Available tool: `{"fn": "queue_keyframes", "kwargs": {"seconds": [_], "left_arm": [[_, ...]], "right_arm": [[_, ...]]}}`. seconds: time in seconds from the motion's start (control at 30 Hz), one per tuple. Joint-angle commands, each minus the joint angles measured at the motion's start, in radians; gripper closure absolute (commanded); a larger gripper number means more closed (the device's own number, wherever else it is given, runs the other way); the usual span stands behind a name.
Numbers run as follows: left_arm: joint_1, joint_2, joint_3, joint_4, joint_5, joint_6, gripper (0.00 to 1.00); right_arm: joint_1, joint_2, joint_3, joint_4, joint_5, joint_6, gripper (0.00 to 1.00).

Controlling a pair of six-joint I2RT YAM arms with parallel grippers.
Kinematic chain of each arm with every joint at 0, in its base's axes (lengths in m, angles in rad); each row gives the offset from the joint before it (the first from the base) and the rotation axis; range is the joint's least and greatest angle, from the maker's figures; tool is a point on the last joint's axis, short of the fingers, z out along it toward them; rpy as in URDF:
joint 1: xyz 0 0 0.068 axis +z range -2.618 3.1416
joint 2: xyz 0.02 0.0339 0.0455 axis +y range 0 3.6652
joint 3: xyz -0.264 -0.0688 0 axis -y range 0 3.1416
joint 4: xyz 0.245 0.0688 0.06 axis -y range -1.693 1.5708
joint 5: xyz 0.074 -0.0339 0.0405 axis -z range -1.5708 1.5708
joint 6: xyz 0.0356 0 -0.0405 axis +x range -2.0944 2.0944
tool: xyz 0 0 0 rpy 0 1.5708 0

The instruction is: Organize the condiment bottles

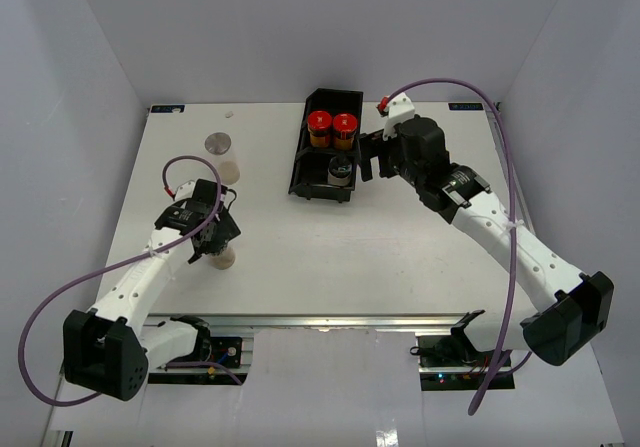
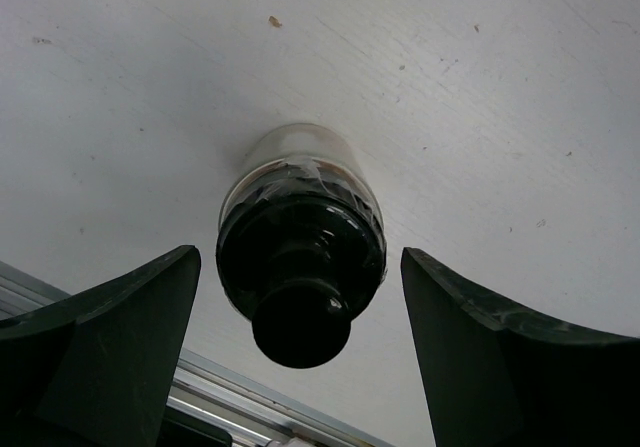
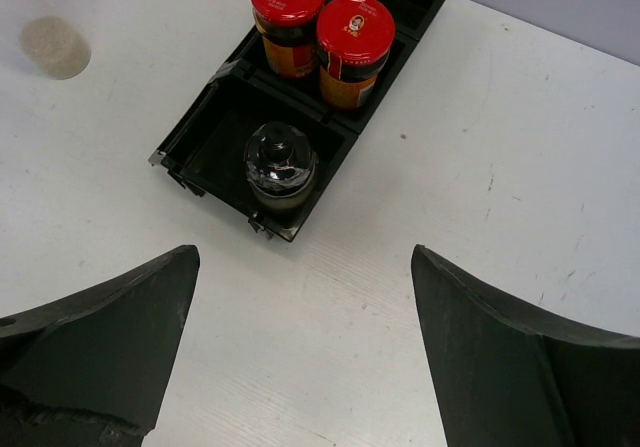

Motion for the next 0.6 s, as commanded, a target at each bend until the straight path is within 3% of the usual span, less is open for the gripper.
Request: {"fn": "queue_keyframes", "kwargs": {"seconds": [0.0, 0.1, 0.27, 0.3, 0.37, 0.4, 0.57], "left_arm": [[0.006, 0.011, -0.005, 0.044, 0.017, -0.006, 0.11], [0.007, 0.01, -0.015, 0.051, 0.021, -0.008, 0.22], [0.007, 0.009, -0.005, 0.046, 0.006, 0.0, 0.51], [0.007, 0.01, -0.002, 0.044, 0.005, 0.006, 0.59], [0.006, 0.011, 0.011, 0.042, 0.007, 0.03, 0.9], [0.006, 0.014, 0.038, 0.038, 0.007, 0.04, 0.99], [-0.013, 0.033, 0.216, 0.04, 0.096, 0.149, 1.0]], "right_arm": [[0.0, -0.029, -0.016, 0.055, -0.007, -0.016, 0.07], [0.0, -0.029, -0.019, 0.059, -0.009, -0.018, 0.07], [0.0, -0.031, -0.021, 0.059, -0.012, -0.018, 0.07], [0.0, -0.035, -0.021, 0.059, -0.012, -0.018, 0.07], [0.0, -0.041, -0.021, 0.058, -0.011, -0.02, 0.07], [0.0, -0.044, -0.021, 0.057, -0.012, -0.021, 0.07], [0.0, -0.049, -0.026, 0.057, -0.011, -0.021, 0.07]]}}
